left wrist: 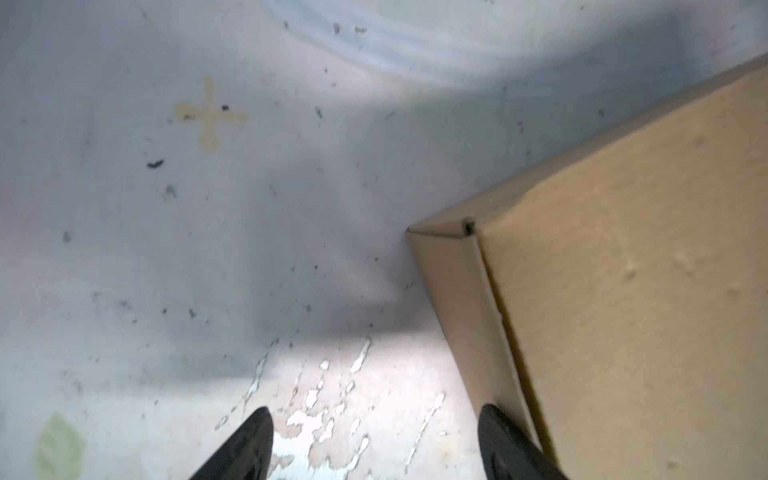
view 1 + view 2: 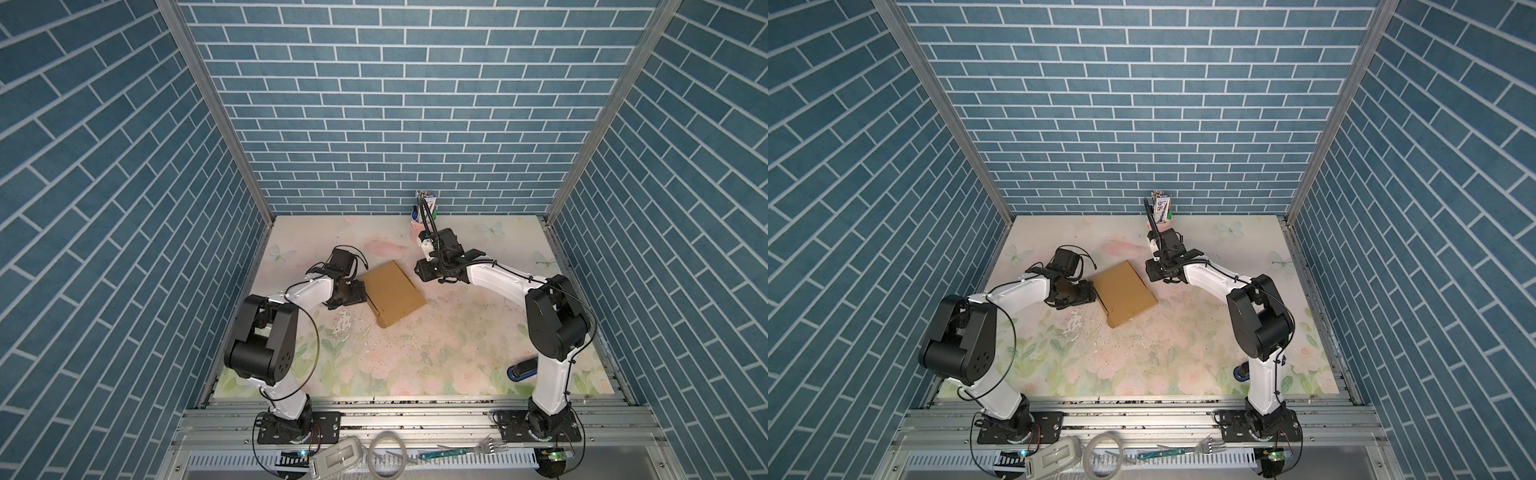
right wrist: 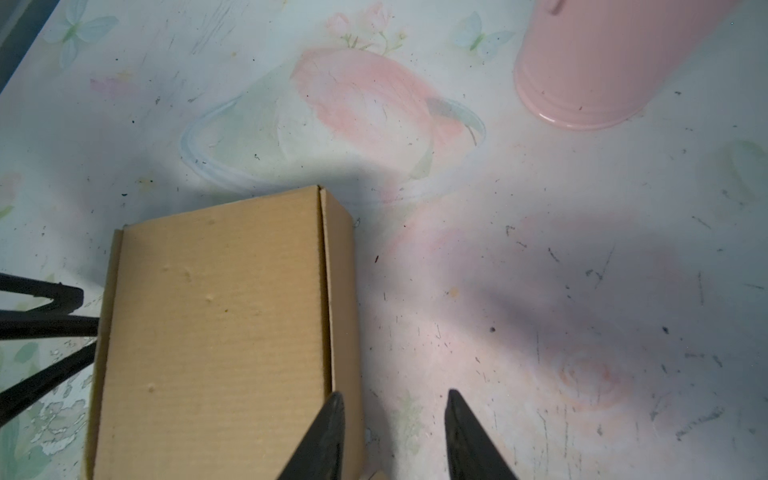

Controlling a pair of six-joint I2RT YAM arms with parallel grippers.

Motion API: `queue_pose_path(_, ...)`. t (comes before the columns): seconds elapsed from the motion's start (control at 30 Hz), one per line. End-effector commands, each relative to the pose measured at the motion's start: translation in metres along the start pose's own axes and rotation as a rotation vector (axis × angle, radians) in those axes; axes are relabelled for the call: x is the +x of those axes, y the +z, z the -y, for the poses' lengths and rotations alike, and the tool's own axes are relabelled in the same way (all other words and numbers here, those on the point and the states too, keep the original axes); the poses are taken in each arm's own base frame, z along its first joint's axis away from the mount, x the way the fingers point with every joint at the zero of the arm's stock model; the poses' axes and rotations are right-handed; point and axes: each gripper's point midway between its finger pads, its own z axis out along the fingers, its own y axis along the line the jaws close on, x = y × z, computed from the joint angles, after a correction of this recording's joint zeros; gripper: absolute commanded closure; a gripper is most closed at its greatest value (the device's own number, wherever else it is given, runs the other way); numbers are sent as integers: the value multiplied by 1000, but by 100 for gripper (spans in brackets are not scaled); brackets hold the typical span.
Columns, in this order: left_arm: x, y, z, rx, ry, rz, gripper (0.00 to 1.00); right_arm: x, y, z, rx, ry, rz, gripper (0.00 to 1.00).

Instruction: Fold the paper box

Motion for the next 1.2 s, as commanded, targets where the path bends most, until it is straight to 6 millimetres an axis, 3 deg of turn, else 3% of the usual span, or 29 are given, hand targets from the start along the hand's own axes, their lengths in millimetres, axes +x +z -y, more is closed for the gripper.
queue_pose_path(0.0,-10,5,11,31,6,-15,21,7,9,3,5,6,-31,59)
queue_pose_path(0.23,-19,11,28,63,20,-23,21,28,15,5,4,90,-59,62)
queue_pose_path(0.57,5,17,56,70,99,-59,21,58,7,-10,28,133,-51,64)
queue_pose_path(0.97,61,2,45,73,110,-75,21,94,-9,-53,3,138,-59,64)
queue_pose_path(1.17,79,-8,29,50,101,-75,20,102,-19,-52,9,168,-39,64)
